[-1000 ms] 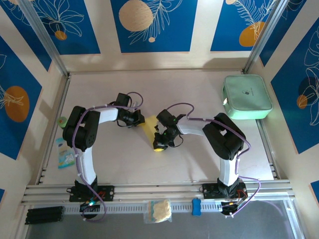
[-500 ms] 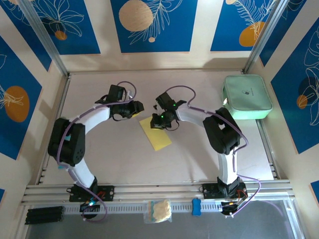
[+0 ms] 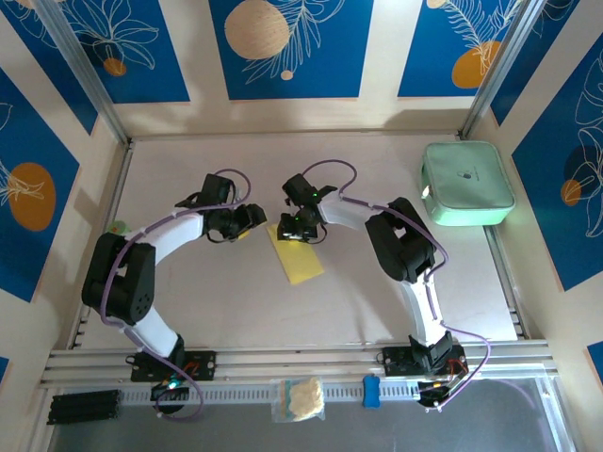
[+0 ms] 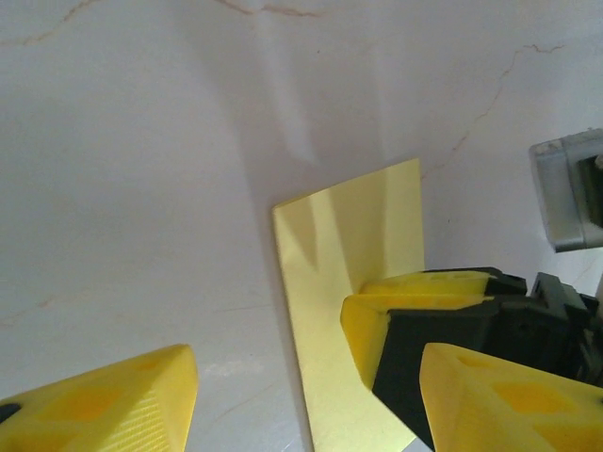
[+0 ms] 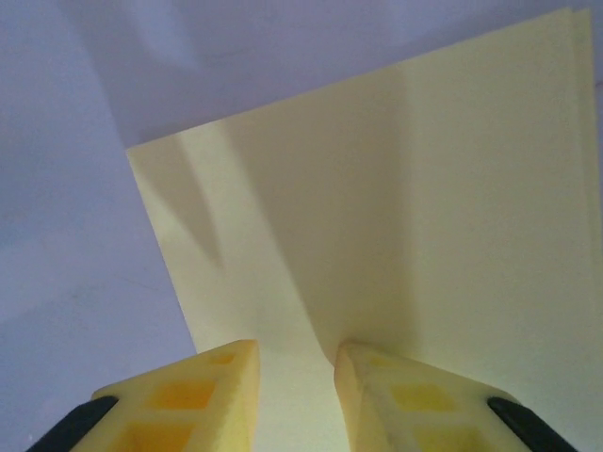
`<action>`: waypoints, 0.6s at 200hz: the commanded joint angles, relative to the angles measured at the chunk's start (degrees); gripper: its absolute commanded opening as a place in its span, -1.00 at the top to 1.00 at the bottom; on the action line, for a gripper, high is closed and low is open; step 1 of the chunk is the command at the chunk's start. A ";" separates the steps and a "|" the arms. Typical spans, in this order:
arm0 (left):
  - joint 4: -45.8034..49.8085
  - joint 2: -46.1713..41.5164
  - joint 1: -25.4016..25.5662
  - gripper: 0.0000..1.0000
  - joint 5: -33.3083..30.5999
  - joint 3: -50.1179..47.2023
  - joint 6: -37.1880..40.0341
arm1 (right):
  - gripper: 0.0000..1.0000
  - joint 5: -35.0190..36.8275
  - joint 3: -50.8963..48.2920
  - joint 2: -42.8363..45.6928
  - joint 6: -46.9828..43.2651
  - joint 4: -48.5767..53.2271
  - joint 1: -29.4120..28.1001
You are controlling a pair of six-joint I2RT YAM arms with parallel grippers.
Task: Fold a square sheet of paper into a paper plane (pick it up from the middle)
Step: Fold the triangle a second time at the center of the table.
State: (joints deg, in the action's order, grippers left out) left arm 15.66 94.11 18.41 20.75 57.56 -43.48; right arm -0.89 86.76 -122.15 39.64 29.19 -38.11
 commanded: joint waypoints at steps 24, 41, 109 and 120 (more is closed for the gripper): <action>-1.63 -1.18 1.17 -0.31 2.08 -1.14 -2.71 | 0.36 7.48 -5.39 1.82 12.83 3.36 1.88; -2.51 -0.29 2.17 -0.27 3.46 -0.65 -3.42 | 0.36 4.55 -4.43 3.47 11.06 1.42 2.27; -7.79 5.41 9.79 -0.04 6.44 2.95 -7.20 | 0.06 -4.81 -20.82 23.81 11.50 -5.27 8.69; -8.17 6.80 10.60 0.03 6.44 3.77 -7.27 | -0.01 -5.65 -24.98 26.05 11.64 -6.47 9.80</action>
State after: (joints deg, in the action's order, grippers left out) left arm 9.93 98.21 27.31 25.36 58.78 -49.36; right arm -2.81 68.69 -100.79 50.06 25.32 -30.35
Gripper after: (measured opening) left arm 0.511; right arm 0.477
